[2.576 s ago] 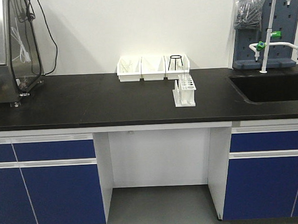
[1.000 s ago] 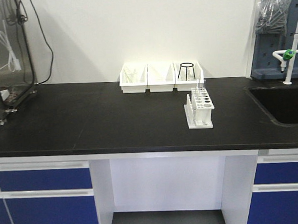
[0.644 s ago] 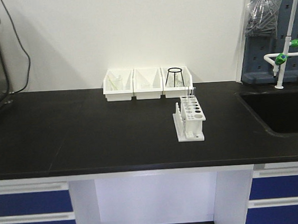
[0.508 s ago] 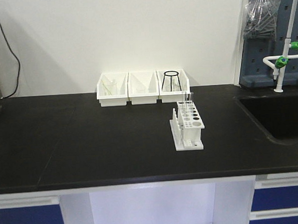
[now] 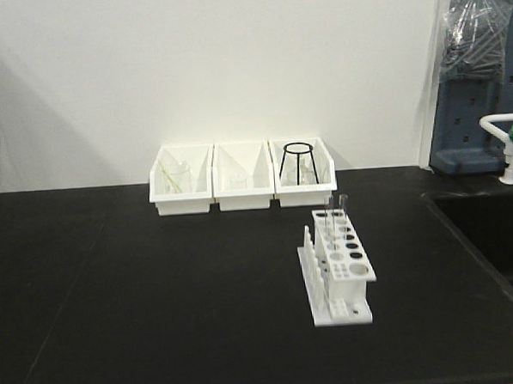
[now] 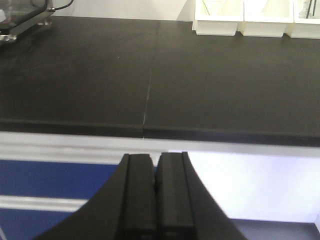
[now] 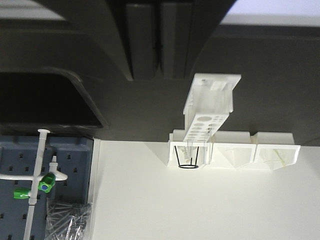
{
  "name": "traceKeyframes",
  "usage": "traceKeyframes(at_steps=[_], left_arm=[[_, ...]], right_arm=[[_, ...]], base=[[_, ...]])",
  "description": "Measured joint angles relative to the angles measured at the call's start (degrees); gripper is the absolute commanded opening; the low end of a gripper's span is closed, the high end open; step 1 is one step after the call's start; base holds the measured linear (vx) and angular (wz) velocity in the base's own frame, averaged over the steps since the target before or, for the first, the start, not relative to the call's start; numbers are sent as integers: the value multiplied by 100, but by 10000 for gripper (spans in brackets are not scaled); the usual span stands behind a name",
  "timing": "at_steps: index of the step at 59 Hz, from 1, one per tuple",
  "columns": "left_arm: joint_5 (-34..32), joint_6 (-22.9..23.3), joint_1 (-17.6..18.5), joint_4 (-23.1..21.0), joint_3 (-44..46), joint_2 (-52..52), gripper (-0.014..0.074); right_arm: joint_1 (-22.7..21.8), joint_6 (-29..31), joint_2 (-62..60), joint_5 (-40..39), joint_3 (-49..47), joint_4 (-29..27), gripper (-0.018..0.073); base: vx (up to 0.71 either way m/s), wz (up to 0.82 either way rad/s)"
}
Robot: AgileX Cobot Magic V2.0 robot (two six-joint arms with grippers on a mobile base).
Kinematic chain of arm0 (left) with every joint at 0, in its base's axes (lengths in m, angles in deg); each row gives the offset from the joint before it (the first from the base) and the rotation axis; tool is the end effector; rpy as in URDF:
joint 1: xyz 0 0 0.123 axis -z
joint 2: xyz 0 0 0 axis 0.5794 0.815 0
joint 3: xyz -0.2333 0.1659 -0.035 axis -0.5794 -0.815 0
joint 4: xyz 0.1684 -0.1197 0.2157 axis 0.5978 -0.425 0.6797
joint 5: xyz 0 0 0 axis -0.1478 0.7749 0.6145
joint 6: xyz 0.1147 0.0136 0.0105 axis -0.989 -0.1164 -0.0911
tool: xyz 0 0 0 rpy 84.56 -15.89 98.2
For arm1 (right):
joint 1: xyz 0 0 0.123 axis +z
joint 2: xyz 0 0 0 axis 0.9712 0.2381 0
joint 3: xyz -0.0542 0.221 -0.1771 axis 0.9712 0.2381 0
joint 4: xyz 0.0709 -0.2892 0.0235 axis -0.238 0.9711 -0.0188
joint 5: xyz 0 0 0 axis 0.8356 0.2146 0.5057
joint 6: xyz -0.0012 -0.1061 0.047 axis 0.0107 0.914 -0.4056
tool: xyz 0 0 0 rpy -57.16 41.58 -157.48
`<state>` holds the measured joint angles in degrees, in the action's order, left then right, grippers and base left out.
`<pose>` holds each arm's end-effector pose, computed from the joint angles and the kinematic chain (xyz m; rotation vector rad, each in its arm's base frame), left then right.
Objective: Flip and reinsert test tube from rack
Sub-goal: 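Drive the base toward the white test-tube rack on the bench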
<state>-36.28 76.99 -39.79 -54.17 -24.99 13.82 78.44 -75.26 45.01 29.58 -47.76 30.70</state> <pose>0.1225 0.0111 0.1707 -0.1797 1.7808 -0.0143 0.1261 0.0048 0.1985 -0.0580 1.5515 0.0016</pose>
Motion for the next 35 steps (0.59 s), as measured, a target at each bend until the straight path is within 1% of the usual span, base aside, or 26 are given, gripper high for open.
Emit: traceKeyframes(at_steps=[18, 35], left_arm=[[0, 0, 0, 0, 0, 0, -6], [0, 0, 0, 0, 0, 0, -6]], right_arm=[[0, 0, 0, 0, 0, 0, -8], [0, 0, 0, 0, 0, 0, -8]], base=[[41, 1], [31, 4]])
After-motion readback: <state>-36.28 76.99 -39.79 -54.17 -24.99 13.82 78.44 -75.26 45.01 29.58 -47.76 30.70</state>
